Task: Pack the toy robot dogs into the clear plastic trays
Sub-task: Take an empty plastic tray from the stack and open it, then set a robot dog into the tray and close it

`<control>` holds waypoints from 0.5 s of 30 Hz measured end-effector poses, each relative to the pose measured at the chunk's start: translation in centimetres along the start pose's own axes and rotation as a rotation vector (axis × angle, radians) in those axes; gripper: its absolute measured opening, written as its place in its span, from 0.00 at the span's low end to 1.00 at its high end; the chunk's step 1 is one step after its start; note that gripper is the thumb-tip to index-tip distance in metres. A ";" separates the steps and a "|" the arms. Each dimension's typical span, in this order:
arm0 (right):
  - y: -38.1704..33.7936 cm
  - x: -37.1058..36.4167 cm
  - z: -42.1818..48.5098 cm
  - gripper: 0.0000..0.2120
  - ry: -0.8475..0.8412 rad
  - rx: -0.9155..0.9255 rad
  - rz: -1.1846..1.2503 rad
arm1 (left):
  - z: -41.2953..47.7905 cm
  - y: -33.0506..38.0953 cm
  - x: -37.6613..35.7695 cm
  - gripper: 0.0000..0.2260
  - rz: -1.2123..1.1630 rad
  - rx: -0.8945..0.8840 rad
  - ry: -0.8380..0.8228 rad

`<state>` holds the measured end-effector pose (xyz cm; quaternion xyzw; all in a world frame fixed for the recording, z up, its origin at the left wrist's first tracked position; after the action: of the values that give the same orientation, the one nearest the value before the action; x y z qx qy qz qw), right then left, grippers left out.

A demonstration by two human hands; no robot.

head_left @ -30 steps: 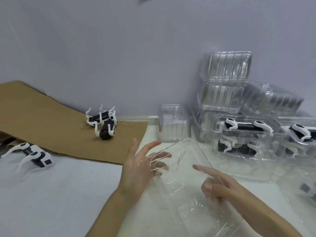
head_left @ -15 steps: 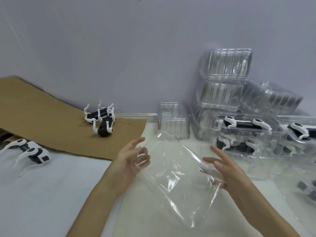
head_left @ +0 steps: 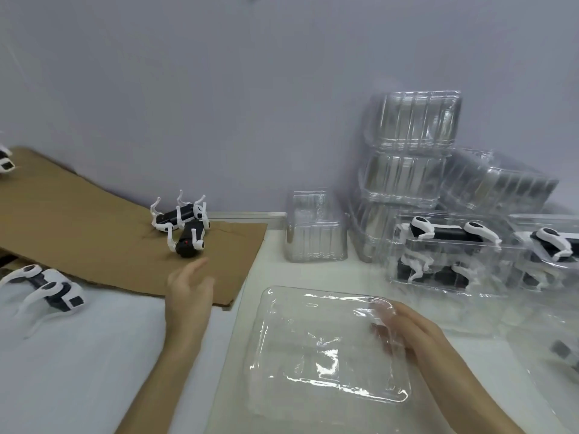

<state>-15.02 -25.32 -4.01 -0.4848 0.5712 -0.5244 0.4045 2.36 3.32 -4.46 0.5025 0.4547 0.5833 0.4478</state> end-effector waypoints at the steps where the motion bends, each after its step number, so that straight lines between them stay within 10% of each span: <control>1: 0.2 -0.1 0.1 0.10 -0.006 -0.001 -0.002 | 0.6 -0.3 -0.1 0.19 0.050 -0.035 -0.006; 15: -0.4 -0.1 0.5 0.10 0.004 0.020 0.036 | 9.9 -0.4 -0.3 0.18 0.258 -0.058 -0.071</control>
<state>-14.41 -25.29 -3.71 -0.4692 0.5757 -0.5236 0.4175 12.30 3.87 -4.12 0.5638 0.3531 0.6309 0.3992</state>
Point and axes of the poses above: each hand's wrist, its own z-axis towards the middle knuckle, its own x-axis out of the back of the hand, y = z × x, the point moved 3 cm from there along z, towards the middle knuckle, and after that the axes turned 9 degrees about -y, right-handed, at the moved point
